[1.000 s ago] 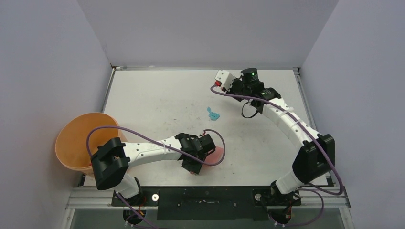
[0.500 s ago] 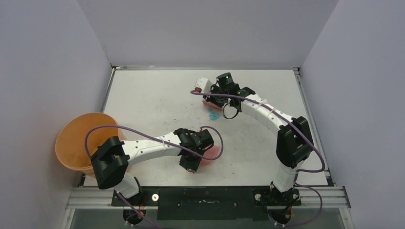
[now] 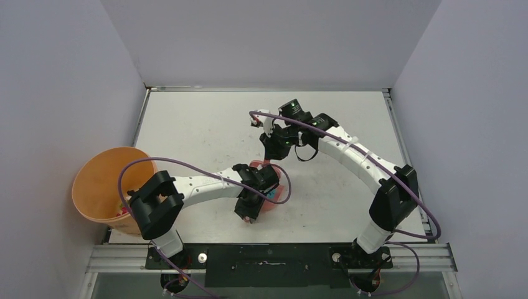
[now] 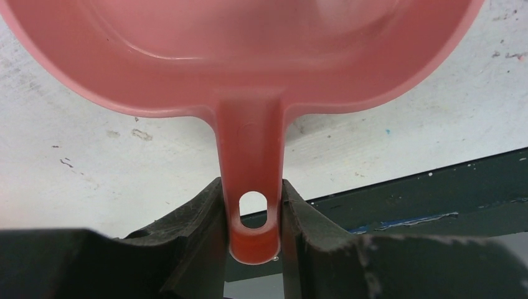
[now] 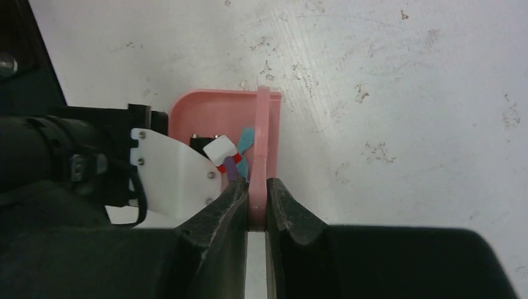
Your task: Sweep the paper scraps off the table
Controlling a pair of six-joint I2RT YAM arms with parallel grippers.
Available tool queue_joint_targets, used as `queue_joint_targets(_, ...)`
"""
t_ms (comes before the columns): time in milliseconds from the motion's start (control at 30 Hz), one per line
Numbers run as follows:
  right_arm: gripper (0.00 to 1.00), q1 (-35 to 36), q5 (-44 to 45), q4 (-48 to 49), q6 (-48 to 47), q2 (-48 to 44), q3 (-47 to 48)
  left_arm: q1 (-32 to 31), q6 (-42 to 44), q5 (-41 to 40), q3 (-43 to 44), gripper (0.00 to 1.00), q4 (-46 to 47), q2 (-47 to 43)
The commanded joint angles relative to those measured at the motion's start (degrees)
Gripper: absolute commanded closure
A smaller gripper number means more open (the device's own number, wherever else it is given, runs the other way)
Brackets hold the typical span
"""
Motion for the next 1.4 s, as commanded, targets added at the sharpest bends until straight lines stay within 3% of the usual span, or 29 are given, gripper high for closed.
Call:
queue_joint_targets(0, 0.95, -2.62, -5.99, -2.80, 7.02, -5.77, 3.88, 0.28, 0.68, 1.00, 2.11, 1.00, 2.99, 0.74)
queue_joint_targets(433, 0.95, -22.62, -6.44, -6.45, 3.18, -12.87, 7.26, -0.77, 0.87, -3.58, 0.31, 1.00, 8.18, -3.03)
queue_joint_targets(600, 0.95, -29.32, -4.60, -3.81, 4.24, -18.40, 2.04, -1.32, 1.01, -4.51, 1.24, 1.00, 8.18, -3.00)
queue_joint_targets(800, 0.95, -40.81, -8.51, -2.06, 3.49, -24.25, -7.11, -2.22, 0.02, -5.33, 2.38, 1.00, 6.59, -4.68)
queue_joint_targets(900, 0.95, -44.31, -9.54, 3.26, 5.38, -27.95, -14.22, -2.28, -0.73, -6.17, 3.35, 1.00, 4.61, -6.31)
queue_joint_targets(1000, 0.95, -45.90, -10.06, 8.84, 7.61, -30.06, -20.81, -2.34, -1.69, -7.60, 4.89, 1.00, 1.18, -8.28)
queue_joint_targets(1200, 0.95, -45.99, -19.35, 9.62, 8.91, -28.20, -24.82, -2.27, -4.59, -9.18, 7.76, 1.00, -6.46, -14.02)
queue_joint_targets(1367, 0.95, -45.99, -19.99, 21.42, 15.49, -31.65, -34.55, -2.11, -6.91, -11.58, 9.47, 1.00, -11.63, -19.22)
